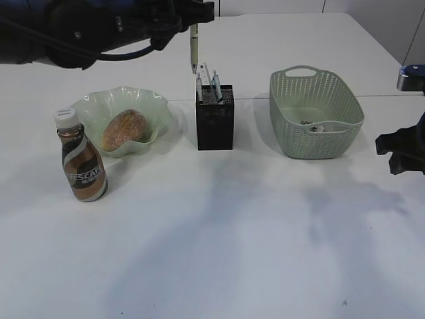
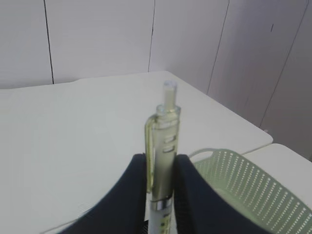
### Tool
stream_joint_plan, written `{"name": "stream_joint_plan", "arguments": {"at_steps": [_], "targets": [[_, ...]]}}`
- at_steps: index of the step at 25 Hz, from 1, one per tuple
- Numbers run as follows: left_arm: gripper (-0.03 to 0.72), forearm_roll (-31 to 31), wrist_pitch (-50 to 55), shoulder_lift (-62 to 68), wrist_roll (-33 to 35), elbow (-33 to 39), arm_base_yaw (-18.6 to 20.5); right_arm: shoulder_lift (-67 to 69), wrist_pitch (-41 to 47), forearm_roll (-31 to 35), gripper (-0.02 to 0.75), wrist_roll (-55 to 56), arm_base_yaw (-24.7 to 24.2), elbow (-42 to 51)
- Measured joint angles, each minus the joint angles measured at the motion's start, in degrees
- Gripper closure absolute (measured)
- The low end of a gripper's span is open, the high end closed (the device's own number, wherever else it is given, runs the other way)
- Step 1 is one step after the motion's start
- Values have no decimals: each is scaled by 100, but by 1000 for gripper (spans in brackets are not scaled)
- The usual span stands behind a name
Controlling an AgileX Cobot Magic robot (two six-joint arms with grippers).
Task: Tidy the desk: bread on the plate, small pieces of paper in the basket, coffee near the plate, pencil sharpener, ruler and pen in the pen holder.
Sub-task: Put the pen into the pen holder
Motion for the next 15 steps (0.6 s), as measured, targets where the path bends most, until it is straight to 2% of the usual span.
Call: {"name": "stream_joint_plan", "arguments": {"at_steps": [15], "targets": [[596,168,-1811,995,-105,21,0,0,-90,-11,345,0,0,0]]}}
